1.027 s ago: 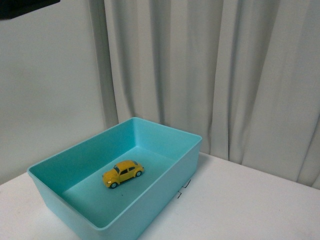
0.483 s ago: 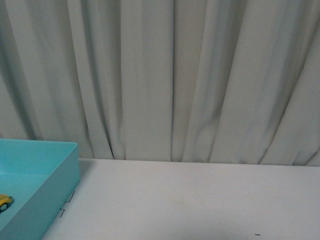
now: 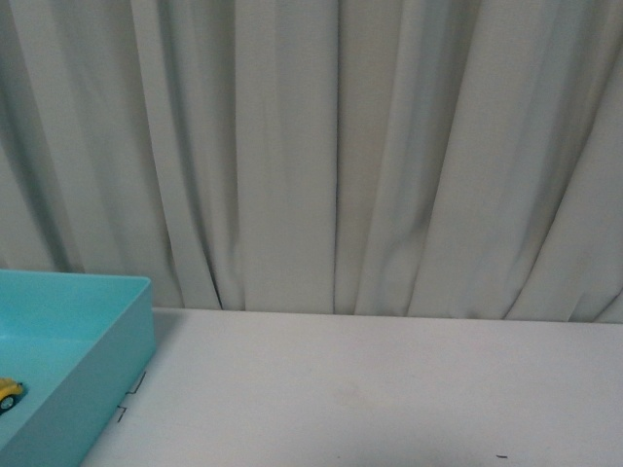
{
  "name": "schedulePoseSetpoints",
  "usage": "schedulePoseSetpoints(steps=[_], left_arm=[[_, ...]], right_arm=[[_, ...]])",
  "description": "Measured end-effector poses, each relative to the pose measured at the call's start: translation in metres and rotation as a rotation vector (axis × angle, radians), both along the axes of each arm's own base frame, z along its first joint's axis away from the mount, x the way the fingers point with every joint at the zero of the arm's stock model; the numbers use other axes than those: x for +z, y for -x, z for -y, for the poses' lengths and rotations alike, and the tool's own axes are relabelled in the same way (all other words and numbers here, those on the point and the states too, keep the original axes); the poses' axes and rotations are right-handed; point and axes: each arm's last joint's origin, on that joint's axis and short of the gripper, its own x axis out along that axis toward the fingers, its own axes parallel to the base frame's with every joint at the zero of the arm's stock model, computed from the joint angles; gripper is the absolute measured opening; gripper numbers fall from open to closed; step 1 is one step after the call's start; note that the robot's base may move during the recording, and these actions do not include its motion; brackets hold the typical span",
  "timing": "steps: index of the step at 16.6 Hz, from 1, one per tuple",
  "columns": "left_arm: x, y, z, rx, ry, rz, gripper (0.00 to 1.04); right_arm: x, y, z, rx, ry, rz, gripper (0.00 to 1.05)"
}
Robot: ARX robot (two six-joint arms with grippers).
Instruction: Wind up and store yellow beetle toy
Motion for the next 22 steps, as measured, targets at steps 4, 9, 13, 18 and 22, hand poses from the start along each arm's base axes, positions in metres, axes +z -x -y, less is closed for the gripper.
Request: schedulePoseSetpoints(steps=[4,9,13,18,22], left_arm=[[-0.006,0.000,0.000,-0.001,0.000,0.018,0.02],[-0.013,0.001,0.000,-0.001,0.001,0.012,0.02],[-0.013,0.001,0.000,-0.001,0.001,0.012,0.02],[-0.013,0.001,0.000,-0.001,0.001,0.012,0.50],[-0.013,0.001,0.000,-0.001,0.001,0.012,0.85]], right_arm=[[0.000,0.000,0.000,0.000,0.000,0.000,0.98],[0.000,0.000,0.000,0.000,0.000,0.000,0.98],[0.000,0.000,0.000,0.000,0.000,0.000,0.98],[0.000,0.000,0.000,0.000,0.000,0.000,0.98],[0.000,0.000,0.000,0.000,0.000,0.000,0.98]])
